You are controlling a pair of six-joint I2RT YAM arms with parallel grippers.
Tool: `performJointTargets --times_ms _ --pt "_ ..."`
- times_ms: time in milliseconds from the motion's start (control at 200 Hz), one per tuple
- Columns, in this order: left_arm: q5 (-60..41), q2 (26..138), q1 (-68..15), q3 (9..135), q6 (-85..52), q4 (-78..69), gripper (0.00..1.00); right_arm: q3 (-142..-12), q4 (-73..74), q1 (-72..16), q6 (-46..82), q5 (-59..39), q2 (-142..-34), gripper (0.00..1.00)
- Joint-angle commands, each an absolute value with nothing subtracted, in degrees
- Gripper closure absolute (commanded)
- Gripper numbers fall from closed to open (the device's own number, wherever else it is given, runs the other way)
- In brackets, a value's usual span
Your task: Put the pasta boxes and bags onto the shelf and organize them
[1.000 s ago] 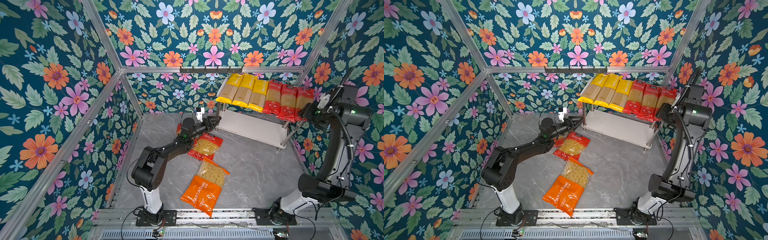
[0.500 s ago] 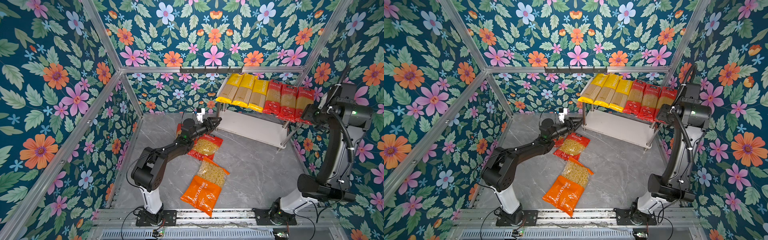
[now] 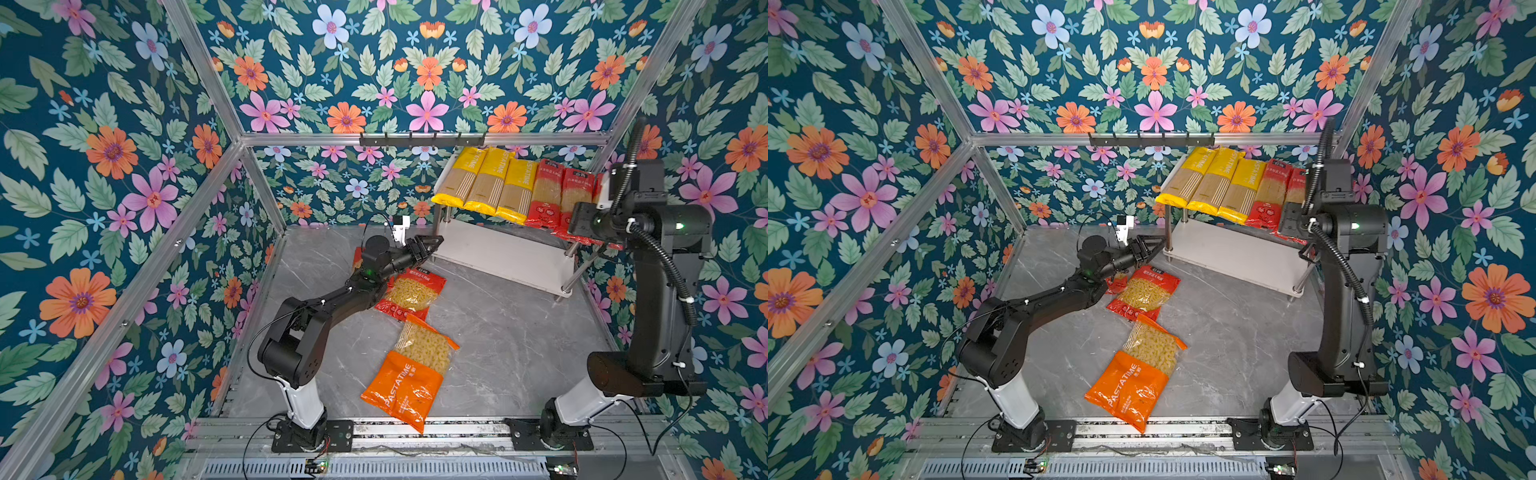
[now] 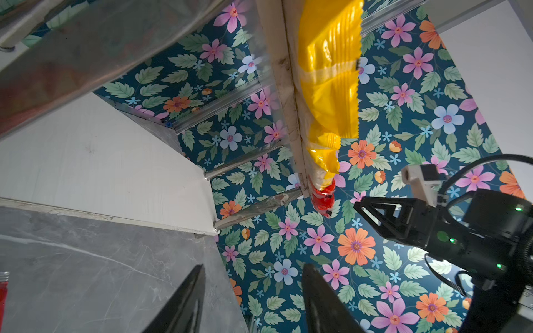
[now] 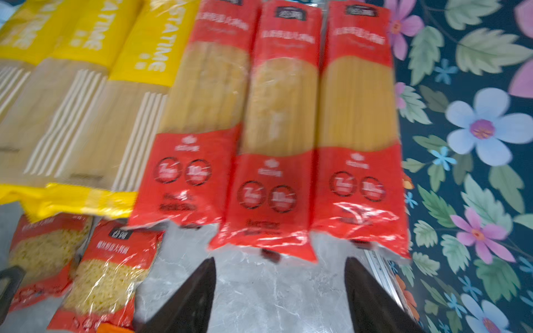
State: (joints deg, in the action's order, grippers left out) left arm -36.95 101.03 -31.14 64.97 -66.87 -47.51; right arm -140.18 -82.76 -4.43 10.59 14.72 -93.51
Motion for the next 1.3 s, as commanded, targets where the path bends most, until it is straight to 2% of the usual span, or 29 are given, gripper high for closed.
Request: performJointTargets --times_ms 0,260,475,735,935,1080,1295 --pt "-36.5 99.6 -31.2 64.4 -62.5 -45.3 0.44 -139.4 -80.8 -10.9 12.3 16.9 -94.4 0.29" --pt "-33.9 93.6 -30.6 60.8 -52.8 -34.6 0.43 -131.7 -69.8 -33.9 17.0 19.3 -97.1 0.29" --pt "-29.4 84.2 -26.3 50.5 -47.4 -26.4 0.43 -115.4 -55.8 -44.4 22.2 17.2 -98.0 0.31" --pt "-23.7 73.6 -21.9 39.0 -40.3 -14.1 0.42 -88.0 -36.7 -46.3 32.8 9.2 -92.6 0.36" --pt "-22.6 74.0 -21.1 33.5 -41.8 -17.4 0.39 -67.5 -24.3 -46.3 44.6 5.3 -91.3 0.39" --pt "-22.7 76.4 -21.4 32.7 -43.5 -20.4 0.39 -61.5 -18.7 -46.0 49.1 4.2 -93.0 0.39" --pt "-21.6 77.7 -22.4 33.6 -43.5 -20.9 0.39 -60.1 -9.8 -42.3 54.0 -0.6 -99.5 0.38"
